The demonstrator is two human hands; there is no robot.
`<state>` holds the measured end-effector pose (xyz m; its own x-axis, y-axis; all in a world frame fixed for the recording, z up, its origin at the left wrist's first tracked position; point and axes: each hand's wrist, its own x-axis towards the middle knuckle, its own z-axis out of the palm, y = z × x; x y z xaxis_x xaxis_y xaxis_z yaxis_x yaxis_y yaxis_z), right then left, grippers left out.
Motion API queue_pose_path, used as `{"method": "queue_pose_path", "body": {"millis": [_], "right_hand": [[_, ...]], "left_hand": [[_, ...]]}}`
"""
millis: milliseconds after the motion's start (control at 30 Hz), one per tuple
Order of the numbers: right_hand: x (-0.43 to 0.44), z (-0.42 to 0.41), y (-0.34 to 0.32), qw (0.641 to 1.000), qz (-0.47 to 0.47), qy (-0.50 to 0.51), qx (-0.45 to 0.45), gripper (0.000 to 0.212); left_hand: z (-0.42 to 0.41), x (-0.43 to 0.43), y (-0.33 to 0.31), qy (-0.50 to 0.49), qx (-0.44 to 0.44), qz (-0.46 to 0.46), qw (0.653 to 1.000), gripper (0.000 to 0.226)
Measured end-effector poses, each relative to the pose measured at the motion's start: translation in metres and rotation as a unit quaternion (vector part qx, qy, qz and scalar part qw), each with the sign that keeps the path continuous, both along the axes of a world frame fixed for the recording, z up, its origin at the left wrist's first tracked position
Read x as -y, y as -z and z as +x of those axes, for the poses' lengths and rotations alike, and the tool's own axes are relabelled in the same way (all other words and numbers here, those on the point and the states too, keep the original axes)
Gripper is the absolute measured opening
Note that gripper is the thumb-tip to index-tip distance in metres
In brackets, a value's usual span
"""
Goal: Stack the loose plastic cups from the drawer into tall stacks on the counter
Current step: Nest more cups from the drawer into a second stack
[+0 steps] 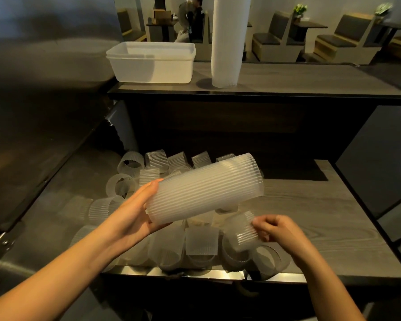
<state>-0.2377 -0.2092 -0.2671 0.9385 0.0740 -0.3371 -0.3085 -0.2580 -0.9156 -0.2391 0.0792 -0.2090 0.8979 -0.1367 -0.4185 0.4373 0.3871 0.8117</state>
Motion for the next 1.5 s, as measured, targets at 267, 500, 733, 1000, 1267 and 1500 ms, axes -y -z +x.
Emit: {"method": "queue_pose_path", "body": {"millis": [267, 500, 733, 1000, 1267, 1500], "right_hand": [[0.015, -0.001, -0.043, 0.946, 0.117, 0.208, 0.219, 0.016], [0.011, -0.007, -0.061, 0.929, 0.155, 0.166, 0.293, 0.026], [0.002, -0.01, -0.061, 0.954, 0.035, 0.078, 0.286, 0.024], [-0.006, -0.012, -0.059, 0.959, 0.011, 0.007, 0.282, 0.024], [0.003, 0.015, -0.005, 0.965, -0.221, -0.028, 0.137, 0.023], [-0.017, 0.026, 0.036, 0.872, -0.462, -0.154, 0.059, 0.031]], "left_hand": [[0.0, 0.0, -0.001, -0.002, 0.003, 0.001, 1.0, 0.042], [0.0, 0.0, 0.0, -0.004, 0.003, 0.006, 1.0, 0.044], [0.0, 0.0, 0.002, 0.0, 0.014, 0.023, 1.0, 0.038], [0.0, 0.0, 0.002, -0.006, 0.014, 0.021, 1.0, 0.04], [0.002, -0.003, 0.002, -0.018, 0.023, 0.017, 0.999, 0.043], [0.0, -0.002, 0.001, -0.02, 0.014, 0.007, 1.0, 0.04]]}}
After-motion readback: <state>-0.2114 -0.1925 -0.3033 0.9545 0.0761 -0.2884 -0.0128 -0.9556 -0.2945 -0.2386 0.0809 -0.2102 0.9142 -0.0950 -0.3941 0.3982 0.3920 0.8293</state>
